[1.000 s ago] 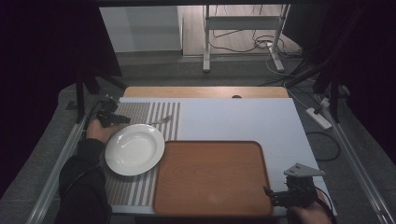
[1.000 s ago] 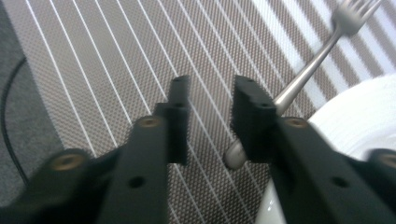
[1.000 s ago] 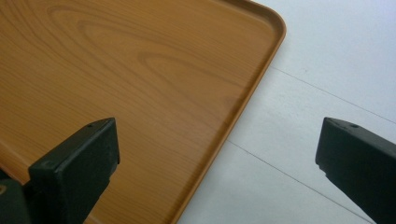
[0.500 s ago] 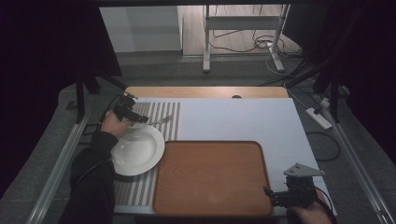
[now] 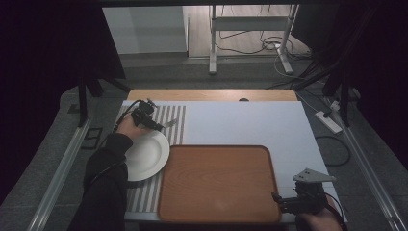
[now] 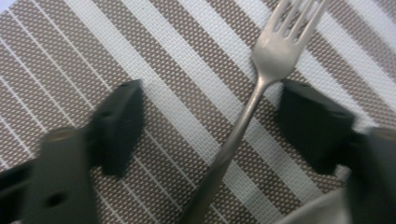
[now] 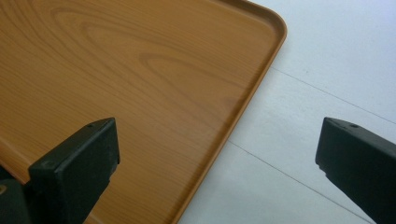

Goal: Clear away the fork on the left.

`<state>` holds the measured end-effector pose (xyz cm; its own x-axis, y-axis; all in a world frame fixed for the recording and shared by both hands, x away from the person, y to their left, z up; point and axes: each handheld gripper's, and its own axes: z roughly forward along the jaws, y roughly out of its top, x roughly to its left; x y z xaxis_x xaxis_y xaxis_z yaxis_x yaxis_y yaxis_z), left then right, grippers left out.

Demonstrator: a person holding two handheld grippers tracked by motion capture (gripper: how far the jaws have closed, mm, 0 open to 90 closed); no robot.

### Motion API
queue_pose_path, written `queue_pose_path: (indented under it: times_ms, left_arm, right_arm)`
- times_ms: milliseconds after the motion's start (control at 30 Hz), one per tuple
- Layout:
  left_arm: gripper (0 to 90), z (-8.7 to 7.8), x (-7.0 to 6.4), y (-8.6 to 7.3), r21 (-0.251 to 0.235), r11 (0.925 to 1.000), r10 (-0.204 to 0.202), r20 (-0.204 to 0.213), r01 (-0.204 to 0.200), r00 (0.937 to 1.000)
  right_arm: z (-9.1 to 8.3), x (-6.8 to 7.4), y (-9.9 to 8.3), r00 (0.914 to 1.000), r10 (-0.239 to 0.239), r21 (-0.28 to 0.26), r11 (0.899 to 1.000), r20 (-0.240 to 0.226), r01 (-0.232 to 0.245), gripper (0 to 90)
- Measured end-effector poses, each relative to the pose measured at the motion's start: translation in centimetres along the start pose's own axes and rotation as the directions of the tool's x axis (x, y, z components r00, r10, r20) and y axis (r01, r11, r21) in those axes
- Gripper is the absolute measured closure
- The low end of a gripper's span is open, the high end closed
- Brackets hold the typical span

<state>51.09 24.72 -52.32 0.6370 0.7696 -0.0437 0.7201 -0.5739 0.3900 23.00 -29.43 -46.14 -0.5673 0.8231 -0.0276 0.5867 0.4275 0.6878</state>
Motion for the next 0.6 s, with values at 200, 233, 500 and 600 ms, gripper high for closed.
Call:
queue_pose_path:
  times_ms: [200,233,500,600]
  left_arm:
    - [62.7,-0.6,0.2,-0.7,-0.025,0.9976,0.065,0.019,-0.065,0.9977]
    - [66.9,-0.6,0.2,-0.8,-0.030,0.9968,0.074,0.025,-0.074,0.9969]
    - [86.3,-0.7,0.4,-1.2,-0.055,0.9913,0.122,0.058,-0.119,0.9908]
    - [86.4,-0.6,0.6,-1.1,-0.057,0.9931,0.105,0.056,-0.102,0.9929]
  right_arm:
    - [0.0,0.0,0.0,1.0000,-0.002,0.001,1.000,-0.001,0.002,0.3]
    - [0.0,0.0,0.0,1.0000,-0.003,0.001,1.000,-0.001,0.003,0.3]
    - [0.1,0.0,0.0,1.0000,-0.002,0.000,1.000,-0.003,0.002,0.3]
    - [0.1,0.0,0.0,1.0000,-0.002,0.000,1.000,-0.004,0.002,0.3]
